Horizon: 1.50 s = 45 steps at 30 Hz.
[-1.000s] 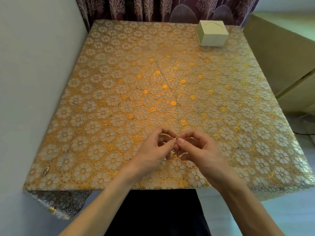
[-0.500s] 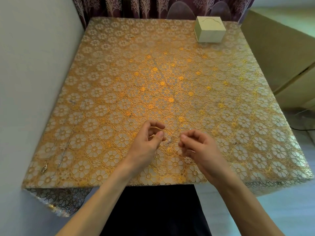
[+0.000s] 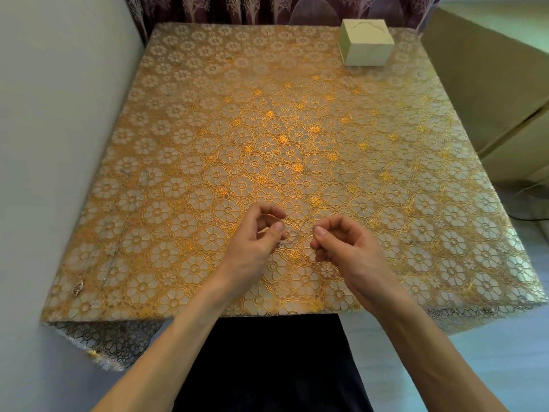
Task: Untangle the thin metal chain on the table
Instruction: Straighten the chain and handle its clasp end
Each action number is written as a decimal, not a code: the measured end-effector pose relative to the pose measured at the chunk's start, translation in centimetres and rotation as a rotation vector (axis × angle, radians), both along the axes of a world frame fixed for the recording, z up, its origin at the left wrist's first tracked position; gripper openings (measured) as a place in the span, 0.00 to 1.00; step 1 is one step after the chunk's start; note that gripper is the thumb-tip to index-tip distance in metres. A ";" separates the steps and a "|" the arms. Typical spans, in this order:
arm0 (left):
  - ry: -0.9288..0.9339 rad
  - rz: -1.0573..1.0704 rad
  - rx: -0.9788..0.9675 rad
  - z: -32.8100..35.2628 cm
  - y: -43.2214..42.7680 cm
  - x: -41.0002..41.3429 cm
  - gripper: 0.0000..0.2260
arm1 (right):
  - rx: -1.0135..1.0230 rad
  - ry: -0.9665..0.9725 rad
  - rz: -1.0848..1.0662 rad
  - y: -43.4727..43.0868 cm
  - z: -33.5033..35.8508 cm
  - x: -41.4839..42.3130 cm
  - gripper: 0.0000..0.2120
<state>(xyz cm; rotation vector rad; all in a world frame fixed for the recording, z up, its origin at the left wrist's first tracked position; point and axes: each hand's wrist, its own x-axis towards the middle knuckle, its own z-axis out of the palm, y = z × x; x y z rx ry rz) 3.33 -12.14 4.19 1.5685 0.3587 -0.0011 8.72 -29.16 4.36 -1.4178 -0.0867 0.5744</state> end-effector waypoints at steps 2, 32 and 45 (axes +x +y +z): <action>0.009 -0.022 0.008 -0.1 0.2 0.0 0.07 | -0.012 0.005 0.008 -0.2 0.1 0.2 0.03; 0.107 -0.070 0.084 2.2 3.4 -4.0 0.12 | -0.316 -0.145 0.094 -4.9 0.9 0.6 0.10; 0.174 0.105 -0.062 0.9 1.2 -6.0 0.14 | -0.620 -0.382 -0.052 -5.9 -1.9 1.2 0.09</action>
